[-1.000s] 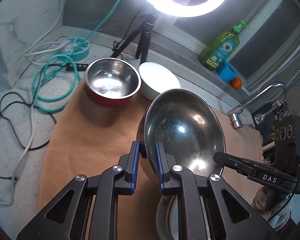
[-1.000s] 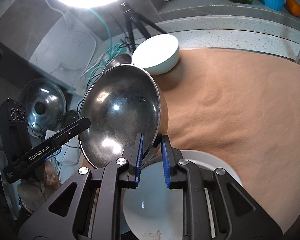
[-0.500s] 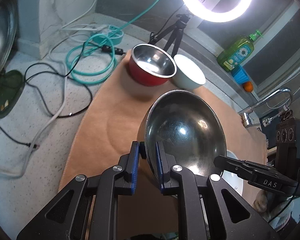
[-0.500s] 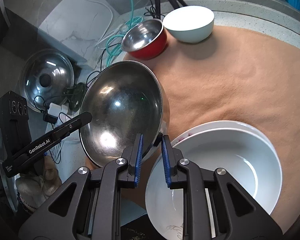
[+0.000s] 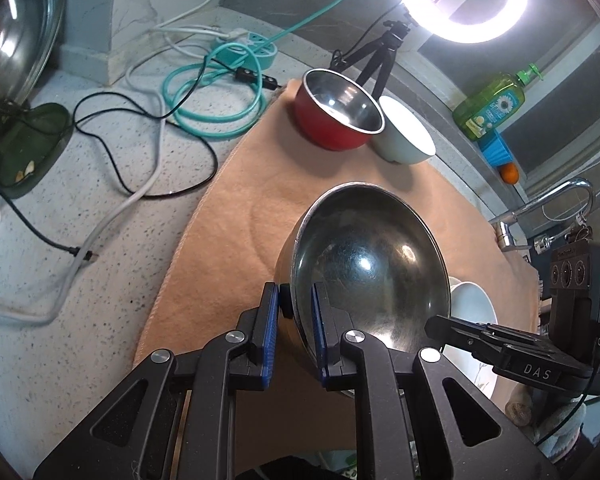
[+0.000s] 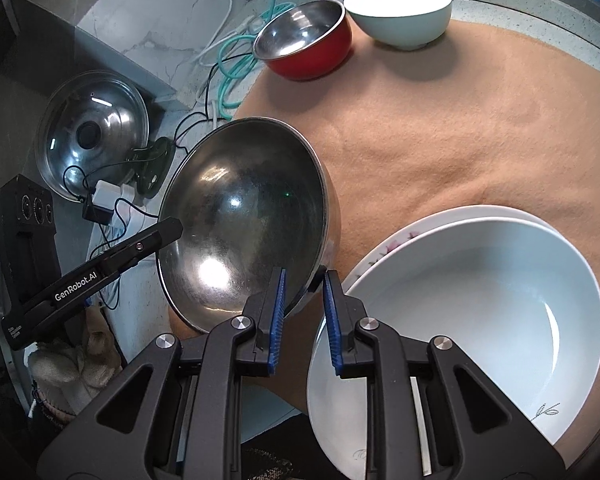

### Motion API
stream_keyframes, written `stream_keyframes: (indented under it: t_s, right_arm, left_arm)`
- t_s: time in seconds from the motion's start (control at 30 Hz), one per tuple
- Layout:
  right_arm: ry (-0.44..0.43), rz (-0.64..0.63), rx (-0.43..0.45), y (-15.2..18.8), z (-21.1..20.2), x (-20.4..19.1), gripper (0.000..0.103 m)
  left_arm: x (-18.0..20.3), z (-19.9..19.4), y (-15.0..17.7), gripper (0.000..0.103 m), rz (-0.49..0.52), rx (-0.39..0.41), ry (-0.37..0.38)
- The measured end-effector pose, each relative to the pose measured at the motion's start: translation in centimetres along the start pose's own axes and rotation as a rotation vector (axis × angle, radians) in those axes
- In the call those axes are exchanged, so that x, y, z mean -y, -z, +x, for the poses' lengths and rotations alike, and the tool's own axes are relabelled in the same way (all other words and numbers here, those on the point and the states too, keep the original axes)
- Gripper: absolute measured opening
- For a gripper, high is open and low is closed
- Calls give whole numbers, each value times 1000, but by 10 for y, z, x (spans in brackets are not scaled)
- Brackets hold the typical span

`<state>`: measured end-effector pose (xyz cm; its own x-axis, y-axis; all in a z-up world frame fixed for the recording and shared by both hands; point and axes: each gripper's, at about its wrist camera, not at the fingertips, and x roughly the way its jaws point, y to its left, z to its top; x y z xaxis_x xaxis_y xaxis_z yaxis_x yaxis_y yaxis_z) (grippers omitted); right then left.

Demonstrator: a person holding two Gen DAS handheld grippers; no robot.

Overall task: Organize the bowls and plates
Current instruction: 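Lift the large steel bowl with both grippers and carry it away, then lower the steel bowl onto the mat and open both grippers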

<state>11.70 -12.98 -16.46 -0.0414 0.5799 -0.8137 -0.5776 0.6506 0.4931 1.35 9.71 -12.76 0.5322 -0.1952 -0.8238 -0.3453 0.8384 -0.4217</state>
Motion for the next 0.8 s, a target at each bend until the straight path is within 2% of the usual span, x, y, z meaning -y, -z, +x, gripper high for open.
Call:
stream_keyframes:
  t_s: [0.43,0.8]
  right_arm:
    - [-3,-24,-21,2,8,-8,23]
    - [0,-9,0,2,4,-3,26]
  left_arm:
    - [-11,2,2,14,-17,-18,-1]
    - [-12,1,-3,14,-6,-21,12]
